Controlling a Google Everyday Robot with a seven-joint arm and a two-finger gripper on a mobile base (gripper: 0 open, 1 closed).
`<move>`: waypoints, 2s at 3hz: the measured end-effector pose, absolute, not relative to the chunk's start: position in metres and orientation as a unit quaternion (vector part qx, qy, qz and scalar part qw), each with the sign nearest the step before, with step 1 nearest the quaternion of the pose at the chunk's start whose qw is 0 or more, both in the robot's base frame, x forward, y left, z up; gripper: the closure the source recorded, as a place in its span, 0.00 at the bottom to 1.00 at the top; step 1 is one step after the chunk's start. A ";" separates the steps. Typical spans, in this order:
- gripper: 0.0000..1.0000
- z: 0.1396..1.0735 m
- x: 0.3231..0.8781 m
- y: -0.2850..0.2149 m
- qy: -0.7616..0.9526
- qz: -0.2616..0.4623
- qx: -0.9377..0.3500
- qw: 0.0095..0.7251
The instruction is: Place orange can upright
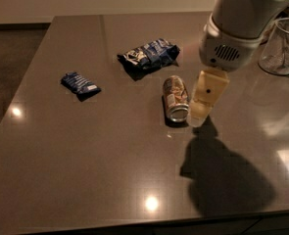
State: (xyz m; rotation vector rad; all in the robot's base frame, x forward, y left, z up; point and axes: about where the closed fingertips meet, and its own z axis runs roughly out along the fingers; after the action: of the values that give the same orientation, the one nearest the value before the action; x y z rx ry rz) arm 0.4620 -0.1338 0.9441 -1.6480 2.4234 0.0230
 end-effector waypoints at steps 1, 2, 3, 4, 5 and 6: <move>0.00 0.932 0.474 -0.116 0.857 0.022 -0.507 0.092; 0.00 0.925 0.491 -0.109 0.895 0.024 -0.435 0.094; 0.00 0.919 0.511 -0.107 0.929 0.012 -0.355 0.105; 0.00 0.908 0.532 -0.105 0.954 0.005 -0.280 0.110; 0.00 0.891 0.550 -0.097 0.968 0.012 -0.226 0.104; 0.00 0.877 0.564 -0.093 0.977 0.018 -0.192 0.096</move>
Offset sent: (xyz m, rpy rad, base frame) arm 0.0484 0.0272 -0.0285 0.0666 0.0854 -0.6058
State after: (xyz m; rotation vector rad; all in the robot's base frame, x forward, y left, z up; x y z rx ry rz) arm 0.5643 -0.0927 0.8767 -0.5681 2.8935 0.0543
